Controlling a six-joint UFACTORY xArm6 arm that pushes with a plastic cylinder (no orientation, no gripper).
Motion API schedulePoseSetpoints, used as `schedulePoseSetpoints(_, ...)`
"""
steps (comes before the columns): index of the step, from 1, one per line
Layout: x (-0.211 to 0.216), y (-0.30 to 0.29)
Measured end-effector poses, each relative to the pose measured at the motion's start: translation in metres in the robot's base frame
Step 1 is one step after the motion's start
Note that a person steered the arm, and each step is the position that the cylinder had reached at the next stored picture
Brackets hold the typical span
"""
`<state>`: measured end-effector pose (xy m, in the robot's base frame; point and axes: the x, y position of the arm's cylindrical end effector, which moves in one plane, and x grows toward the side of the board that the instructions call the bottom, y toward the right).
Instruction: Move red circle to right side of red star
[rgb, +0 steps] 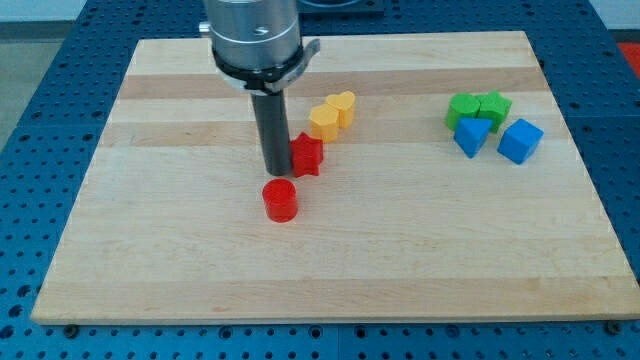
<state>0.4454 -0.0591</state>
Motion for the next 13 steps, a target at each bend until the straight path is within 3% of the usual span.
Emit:
schedulePoseSetpoints(2, -0.001, -0.015)
schedulePoseSetpoints(4, 0.049, -0.053)
schedulePoseSetpoints(6, 0.073, -0.039)
schedulePoseSetpoints(10, 0.061, 0.051)
schedulePoseSetpoints(13, 0.029, 0.056)
